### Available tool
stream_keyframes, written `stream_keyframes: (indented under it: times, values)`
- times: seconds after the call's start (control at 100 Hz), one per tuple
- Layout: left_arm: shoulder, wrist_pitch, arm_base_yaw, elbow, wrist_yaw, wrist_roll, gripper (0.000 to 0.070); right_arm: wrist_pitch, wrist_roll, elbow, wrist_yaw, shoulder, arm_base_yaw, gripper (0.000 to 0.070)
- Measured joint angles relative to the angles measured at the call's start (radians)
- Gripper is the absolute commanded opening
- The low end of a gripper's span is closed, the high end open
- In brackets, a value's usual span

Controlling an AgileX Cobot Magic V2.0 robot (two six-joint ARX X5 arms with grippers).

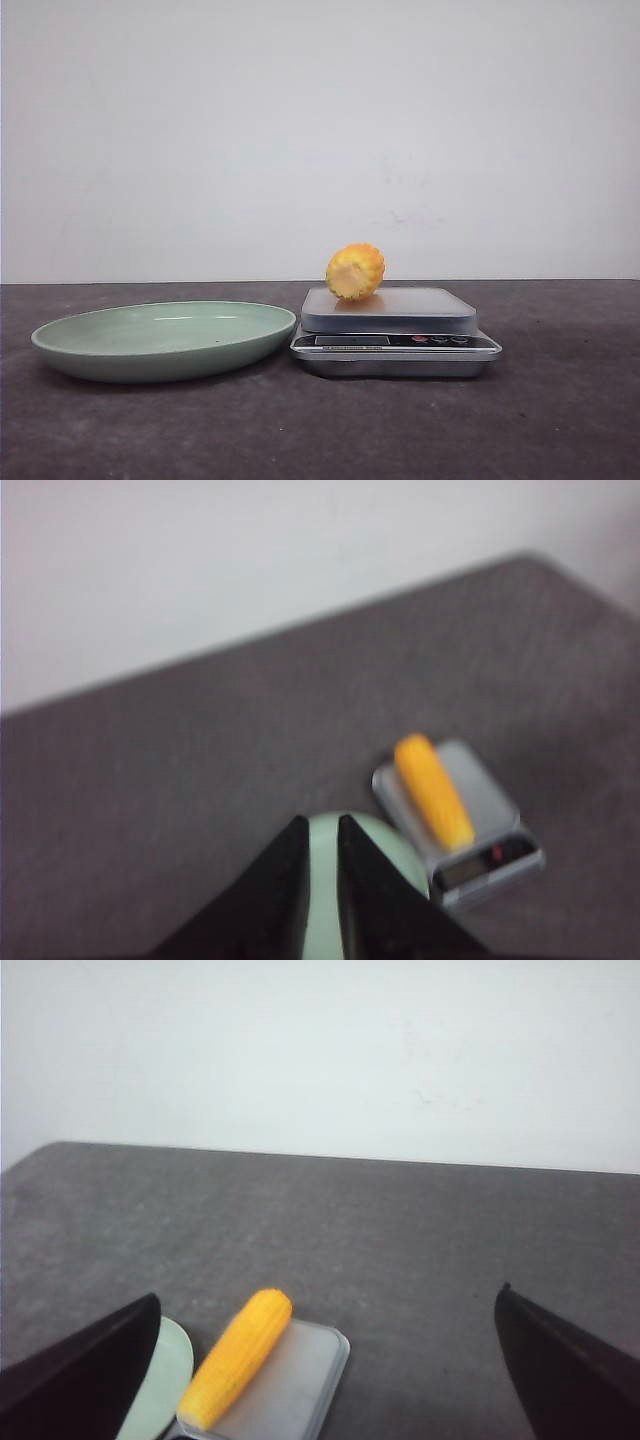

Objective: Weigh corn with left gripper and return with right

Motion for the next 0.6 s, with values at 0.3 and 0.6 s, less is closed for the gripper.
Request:
stream_keyframes:
  times: [0.3, 0.6]
  values:
    - [-0.514, 0.355, -0.001, -0.517, -0.019, -0.092, 0.0, 0.104, 0.017, 0.0, -0.125, 0.075, 0.057, 0.0548]
    - [-0.534, 0.256, -0.001, -0.668, 0.0, -0.185, 0.0, 0.256, 0.11, 0.0, -0.061, 0.381, 0.261, 0.0549]
